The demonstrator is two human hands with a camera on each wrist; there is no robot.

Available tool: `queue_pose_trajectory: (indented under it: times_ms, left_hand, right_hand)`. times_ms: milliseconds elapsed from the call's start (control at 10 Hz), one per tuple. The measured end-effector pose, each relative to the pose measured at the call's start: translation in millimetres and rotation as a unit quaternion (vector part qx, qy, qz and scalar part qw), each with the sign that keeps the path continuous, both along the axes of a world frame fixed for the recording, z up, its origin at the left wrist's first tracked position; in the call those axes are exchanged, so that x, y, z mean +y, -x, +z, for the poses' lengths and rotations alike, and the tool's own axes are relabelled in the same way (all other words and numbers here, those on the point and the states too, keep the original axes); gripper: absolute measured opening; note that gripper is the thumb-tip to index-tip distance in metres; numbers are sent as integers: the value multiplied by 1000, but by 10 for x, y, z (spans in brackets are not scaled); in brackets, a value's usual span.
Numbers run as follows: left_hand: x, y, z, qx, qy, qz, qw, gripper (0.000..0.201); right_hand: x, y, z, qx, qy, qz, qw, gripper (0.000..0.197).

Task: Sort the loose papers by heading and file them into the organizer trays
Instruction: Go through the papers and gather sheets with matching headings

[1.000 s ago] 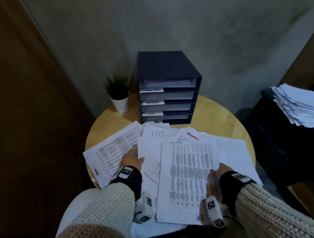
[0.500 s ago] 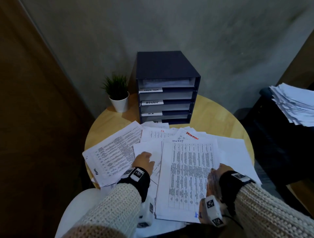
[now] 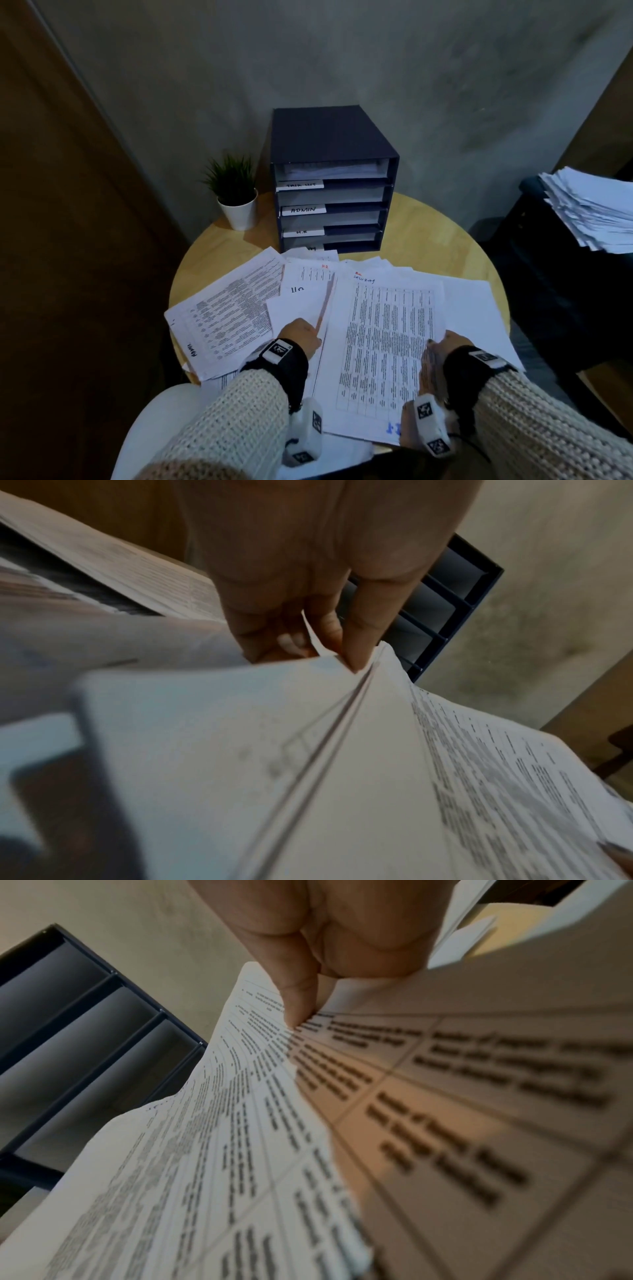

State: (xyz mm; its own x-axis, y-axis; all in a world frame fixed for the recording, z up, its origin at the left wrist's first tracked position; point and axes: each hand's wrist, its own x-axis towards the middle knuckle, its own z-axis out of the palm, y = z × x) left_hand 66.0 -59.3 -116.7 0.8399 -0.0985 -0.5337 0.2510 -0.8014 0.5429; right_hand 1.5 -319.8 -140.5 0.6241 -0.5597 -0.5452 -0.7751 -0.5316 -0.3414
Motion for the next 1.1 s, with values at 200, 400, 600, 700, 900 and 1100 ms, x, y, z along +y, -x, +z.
queue_pose_trajectory:
  times_ms: [200,400,600,700,900,1100]
  left_hand:
    - [243,-38,-19,-11,13,93,996,36]
    - [241,9,-26,11,-1,-12,1000,52]
    - [192,109,113,-60,101,11,993,46]
    - [190,122,136,-78,150,27,985,40]
    - [160,171,160,-40,204,92,974,44]
    - [66,200,26,-42,148,23,988,51]
  right_hand:
    - [-1,37,9,-31,-53,-62,996,48]
    - [139,-10,118,-25,-38,-47,998,42]
    - [170,-68,151,-44,-55,-26,997,45]
    - [200,-115,223,-27,-36,-9,999,56]
    - [259,-126,362,-32,-36,-10,999,62]
    - [308,-170,275,-60,-44,-13,997,55]
